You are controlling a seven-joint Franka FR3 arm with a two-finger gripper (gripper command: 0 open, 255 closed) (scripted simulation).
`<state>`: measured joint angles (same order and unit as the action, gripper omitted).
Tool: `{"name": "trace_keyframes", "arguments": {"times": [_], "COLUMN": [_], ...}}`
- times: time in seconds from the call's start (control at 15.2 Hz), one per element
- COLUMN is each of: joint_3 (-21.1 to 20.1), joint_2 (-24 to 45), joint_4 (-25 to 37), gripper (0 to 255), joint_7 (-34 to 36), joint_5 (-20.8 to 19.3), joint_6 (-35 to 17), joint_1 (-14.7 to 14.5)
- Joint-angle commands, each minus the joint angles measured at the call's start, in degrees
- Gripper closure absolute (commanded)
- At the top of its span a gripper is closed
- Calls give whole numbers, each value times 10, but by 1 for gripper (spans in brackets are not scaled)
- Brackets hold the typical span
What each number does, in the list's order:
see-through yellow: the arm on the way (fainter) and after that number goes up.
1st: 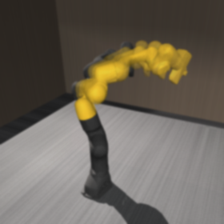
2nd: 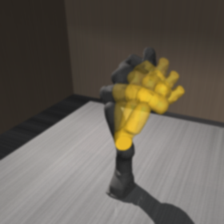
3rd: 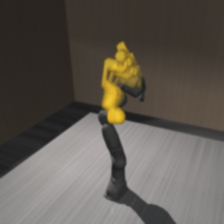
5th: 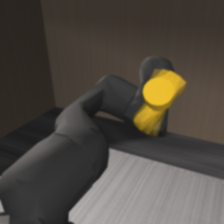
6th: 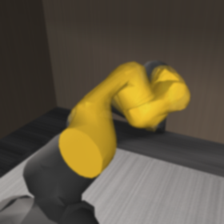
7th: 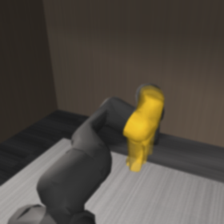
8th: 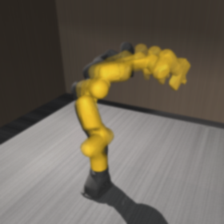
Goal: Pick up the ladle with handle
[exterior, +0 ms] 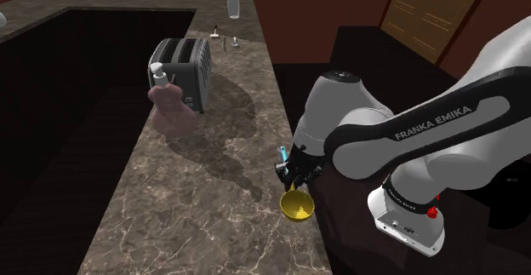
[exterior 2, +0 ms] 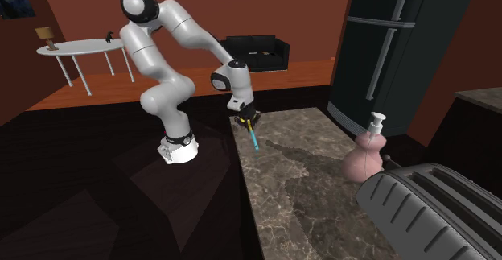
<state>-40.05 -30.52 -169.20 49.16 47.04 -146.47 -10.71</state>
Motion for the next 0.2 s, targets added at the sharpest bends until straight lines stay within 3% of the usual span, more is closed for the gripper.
{"name": "trace_keyframes", "arguments": {"times": [0.0, 0.13], "joint_3": [9, 10], "joint_2": [-26, -28], "joint_4": [3, 3], "gripper": [255, 255], "joint_7": [7, 7], "joint_5": [-12, -13], "joint_6": [30, 32], "joint_1": [1, 1]}}
